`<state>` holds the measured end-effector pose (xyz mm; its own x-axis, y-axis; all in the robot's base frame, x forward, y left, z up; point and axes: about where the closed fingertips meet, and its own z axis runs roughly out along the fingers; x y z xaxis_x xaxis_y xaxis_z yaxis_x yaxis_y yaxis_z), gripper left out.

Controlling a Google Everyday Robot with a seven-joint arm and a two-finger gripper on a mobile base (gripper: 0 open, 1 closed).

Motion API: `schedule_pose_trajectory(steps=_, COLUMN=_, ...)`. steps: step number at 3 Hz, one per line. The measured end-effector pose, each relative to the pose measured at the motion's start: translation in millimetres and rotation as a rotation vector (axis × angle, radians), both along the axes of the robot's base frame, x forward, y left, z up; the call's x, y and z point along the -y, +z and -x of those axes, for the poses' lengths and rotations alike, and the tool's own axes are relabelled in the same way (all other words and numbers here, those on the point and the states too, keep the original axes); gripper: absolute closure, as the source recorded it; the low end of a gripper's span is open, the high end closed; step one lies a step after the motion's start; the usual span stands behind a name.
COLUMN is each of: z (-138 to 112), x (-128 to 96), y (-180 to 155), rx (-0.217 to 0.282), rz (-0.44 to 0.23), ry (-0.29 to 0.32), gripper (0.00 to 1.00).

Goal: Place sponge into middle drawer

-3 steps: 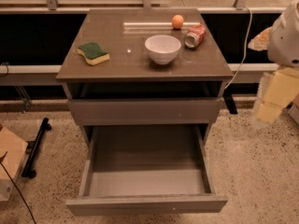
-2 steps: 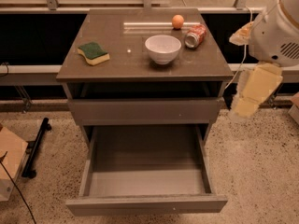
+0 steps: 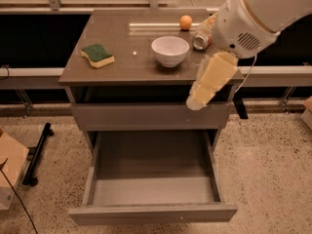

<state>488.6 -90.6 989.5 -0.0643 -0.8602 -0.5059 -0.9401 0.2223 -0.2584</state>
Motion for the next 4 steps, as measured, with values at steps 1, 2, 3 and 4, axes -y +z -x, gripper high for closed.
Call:
schedule_pose_trajectory(steps=1, z=-25, x=-28, y=-6, rx=-0.032, rz=-0.065, ry=0.01, gripper=0.0)
schedule_pose_trajectory(steps=2, z=-28, x=-31, y=-9, rx=-0.038, rz=-0.07, ry=0.012, gripper=0.0)
schedule_pose_trajectory(steps=3, z=-36, x=-36, y=-13, rx=-0.027, rz=-0.09, ry=-0.045, gripper=0.0)
schedule_pose_trajectory(steps=4, z=-64, x=-54, y=-19, rx=0.004, rz=-0.11, ry=-0.092, gripper=0.0)
